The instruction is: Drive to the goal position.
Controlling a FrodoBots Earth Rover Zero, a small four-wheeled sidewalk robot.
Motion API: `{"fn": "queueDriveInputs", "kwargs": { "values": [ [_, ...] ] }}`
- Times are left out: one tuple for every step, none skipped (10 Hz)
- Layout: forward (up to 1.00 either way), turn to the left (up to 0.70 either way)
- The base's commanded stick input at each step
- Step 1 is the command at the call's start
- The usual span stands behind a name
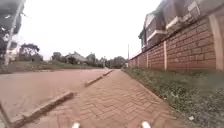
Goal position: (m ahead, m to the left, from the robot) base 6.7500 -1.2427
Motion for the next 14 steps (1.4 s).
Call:
{"fn": "queueDriveInputs", "kwargs": {
  "values": [
    [0.50,0.00],
    [0.50,0.00],
    [0.50,0.00],
    [0.50,0.00],
    [0.50,0.00],
    [0.50,0.00],
    [0.50,0.00],
    [0.50,0.00],
    [0.50,0.00],
    [0.50,0.00],
    [0.50,0.00],
    [0.50,0.00],
    [0.50,-0.45],
    [0.50,-0.50]
  ]
}}
